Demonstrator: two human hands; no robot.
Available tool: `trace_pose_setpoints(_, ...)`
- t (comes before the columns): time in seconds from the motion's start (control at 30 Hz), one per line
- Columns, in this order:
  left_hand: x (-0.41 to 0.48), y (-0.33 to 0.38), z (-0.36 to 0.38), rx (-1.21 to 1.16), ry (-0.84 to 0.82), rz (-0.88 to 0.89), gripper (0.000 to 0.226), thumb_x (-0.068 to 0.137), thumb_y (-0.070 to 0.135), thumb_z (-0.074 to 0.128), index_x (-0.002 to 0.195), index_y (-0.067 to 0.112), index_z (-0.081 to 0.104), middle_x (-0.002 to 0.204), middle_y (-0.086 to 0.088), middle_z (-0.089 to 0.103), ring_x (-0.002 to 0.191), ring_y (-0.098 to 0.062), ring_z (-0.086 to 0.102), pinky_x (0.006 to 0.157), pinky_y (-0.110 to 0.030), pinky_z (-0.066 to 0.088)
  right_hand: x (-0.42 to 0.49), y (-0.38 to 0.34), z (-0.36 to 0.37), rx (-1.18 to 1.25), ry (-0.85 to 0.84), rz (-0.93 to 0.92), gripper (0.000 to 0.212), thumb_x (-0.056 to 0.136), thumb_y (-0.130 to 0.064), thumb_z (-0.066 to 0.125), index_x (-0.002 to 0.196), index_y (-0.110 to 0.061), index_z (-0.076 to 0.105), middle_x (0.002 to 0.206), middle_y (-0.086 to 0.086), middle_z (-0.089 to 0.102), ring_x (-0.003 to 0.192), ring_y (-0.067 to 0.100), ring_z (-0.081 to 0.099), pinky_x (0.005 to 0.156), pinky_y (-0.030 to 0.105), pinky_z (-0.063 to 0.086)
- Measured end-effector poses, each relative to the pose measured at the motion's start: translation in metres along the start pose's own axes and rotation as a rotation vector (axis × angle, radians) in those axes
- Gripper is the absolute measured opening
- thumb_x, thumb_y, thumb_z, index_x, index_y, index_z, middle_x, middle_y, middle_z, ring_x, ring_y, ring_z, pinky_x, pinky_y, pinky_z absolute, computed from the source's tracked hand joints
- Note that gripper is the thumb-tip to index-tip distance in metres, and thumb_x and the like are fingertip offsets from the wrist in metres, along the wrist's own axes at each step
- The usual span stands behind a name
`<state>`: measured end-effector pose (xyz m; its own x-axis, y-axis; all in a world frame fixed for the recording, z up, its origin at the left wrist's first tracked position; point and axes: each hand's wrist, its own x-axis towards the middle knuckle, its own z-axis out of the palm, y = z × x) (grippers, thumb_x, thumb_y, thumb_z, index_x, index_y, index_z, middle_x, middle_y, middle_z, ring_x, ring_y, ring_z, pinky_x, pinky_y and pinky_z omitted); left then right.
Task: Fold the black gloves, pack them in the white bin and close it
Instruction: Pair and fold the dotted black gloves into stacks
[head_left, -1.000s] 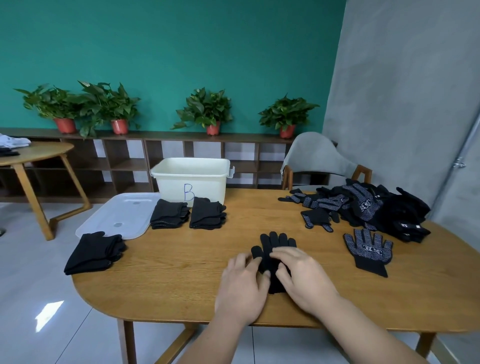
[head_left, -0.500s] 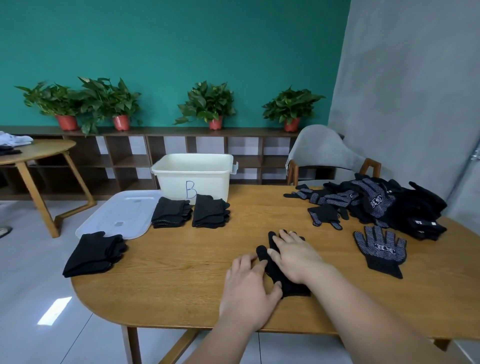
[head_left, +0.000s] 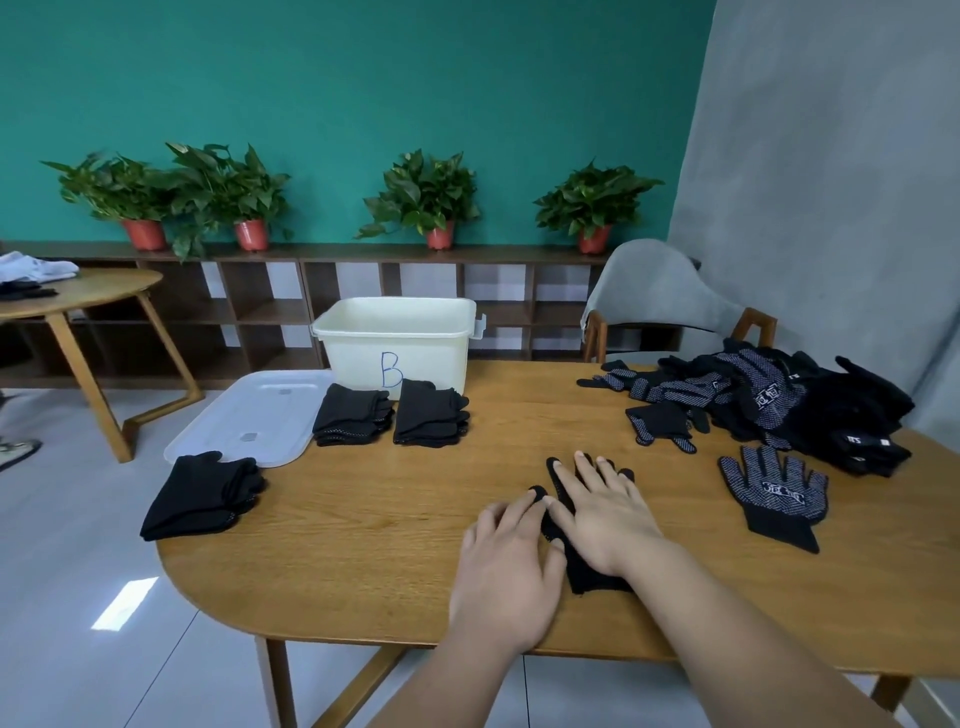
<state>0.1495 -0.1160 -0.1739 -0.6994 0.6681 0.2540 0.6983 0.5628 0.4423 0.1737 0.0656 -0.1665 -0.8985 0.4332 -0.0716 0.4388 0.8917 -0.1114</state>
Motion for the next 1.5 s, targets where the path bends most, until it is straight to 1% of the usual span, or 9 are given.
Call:
trace_pose_setpoints(0.1, 0.0, 0.0, 0.0, 0.02, -0.007, 0.005, 0.057, 0.107, 0.05, 0.035, 0.16, 0.033, 0.036, 0.165, 0.019, 0.035, 0.152, -0.013, 0.021, 0.123, -0.036, 0.023, -0.017, 0.001, 0.007, 0.091, 0.083, -0.055, 0.065, 0.106, -0.065, 0.012, 0.166, -0.042, 0.008, 0.175, -0.009, -0.005, 0.161, 0.016, -0.01, 0.131, 0.042, -0.001)
trace_pose_setpoints(0.3, -0.002, 0.003, -0.001, 0.069, -0.065, 0.0, 0.074, 0.098, 0.067, 0.032, 0.162, 0.03, 0.036, 0.168, 0.018, 0.029, 0.155, -0.015, 0.015, 0.126, -0.039, 0.019, -0.06, 0.017, 0.011, 0.355, 0.516, -0.121, 0.05, 0.107, -0.054, 0.035, 0.146, -0.034, 0.06, 0.162, -0.017, 0.042, 0.154, 0.006, 0.028, 0.128, 0.033, 0.023)
trace_pose_setpoints(0.43, -0.002, 0.005, -0.002, 0.136, -0.091, 0.011, 0.078, 0.098, 0.071, 0.03, 0.164, 0.029, 0.032, 0.171, 0.016, 0.022, 0.157, -0.019, 0.011, 0.128, -0.042, 0.016, -0.082, 0.031, 0.018, 0.062, 0.312, -0.051, 0.065, 0.103, -0.069, 0.021, 0.16, -0.042, 0.035, 0.171, -0.019, 0.019, 0.16, 0.007, 0.01, 0.131, 0.037, 0.01)
trace_pose_setpoints(0.6, -0.002, 0.005, -0.001, 0.131, -0.094, 0.005, 0.076, 0.101, 0.07, 0.028, 0.166, 0.031, 0.024, 0.175, 0.015, 0.011, 0.161, -0.02, 0.001, 0.131, -0.044, 0.009, -0.088, 0.031, 0.014, 0.066, 0.172, -0.012, 0.068, 0.103, -0.071, 0.009, 0.166, -0.044, 0.008, 0.172, -0.019, -0.007, 0.16, 0.012, -0.015, 0.131, 0.041, -0.003)
trace_pose_setpoints(0.77, -0.007, 0.0, -0.004, 0.03, -0.009, 0.121, 0.068, 0.098, 0.072, 0.039, 0.157, 0.04, 0.042, 0.162, 0.026, 0.035, 0.155, -0.006, 0.015, 0.128, -0.038, 0.018, -0.092, 0.033, 0.016, 0.076, 0.26, -0.015, 0.064, 0.106, -0.066, 0.013, 0.165, -0.041, 0.02, 0.173, -0.019, 0.008, 0.16, 0.008, -0.002, 0.131, 0.038, 0.001)
trace_pose_setpoints(0.97, -0.008, 0.002, -0.002, 0.09, -0.015, 0.111, 0.068, 0.097, 0.076, 0.036, 0.154, 0.041, 0.05, 0.163, 0.025, 0.037, 0.152, -0.01, 0.02, 0.126, -0.036, 0.016, -0.09, 0.034, 0.016, 0.102, 0.274, -0.029, 0.059, 0.109, -0.059, 0.016, 0.165, -0.042, 0.02, 0.173, -0.019, 0.004, 0.161, 0.017, -0.014, 0.131, 0.043, -0.001)
trace_pose_setpoints(1.17, -0.009, -0.003, 0.0, -0.054, 0.06, 0.175, 0.052, 0.092, 0.073, 0.056, 0.135, 0.044, 0.066, 0.144, 0.032, 0.051, 0.144, 0.0, 0.028, 0.121, -0.033, 0.025, -0.095, 0.044, 0.022, 0.313, 0.528, -0.12, 0.03, 0.1, -0.051, 0.06, 0.127, -0.043, 0.07, 0.139, -0.03, 0.058, 0.141, 0.001, 0.037, 0.117, 0.04, 0.038)
trace_pose_setpoints(1.27, -0.009, -0.007, 0.003, -0.097, 0.067, 0.187, 0.035, 0.089, 0.065, 0.069, 0.116, 0.043, 0.075, 0.129, 0.033, 0.059, 0.134, 0.005, 0.034, 0.114, -0.03, 0.028, -0.092, 0.043, 0.024, 0.289, 0.515, -0.111, 0.025, 0.1, -0.051, 0.059, 0.12, -0.044, 0.073, 0.132, -0.03, 0.063, 0.133, 0.0, 0.042, 0.114, 0.037, 0.038)
trace_pose_setpoints(1.5, -0.007, -0.008, 0.004, -0.073, 0.102, 0.142, 0.03, 0.096, 0.056, 0.067, 0.121, 0.042, 0.076, 0.135, 0.03, 0.06, 0.134, 0.003, 0.035, 0.107, -0.025, 0.026, -0.097, 0.044, 0.026, 0.384, 0.615, -0.188, 0.015, 0.092, -0.047, 0.073, 0.105, -0.042, 0.078, 0.119, -0.033, 0.066, 0.127, -0.003, 0.046, 0.105, 0.035, 0.045)
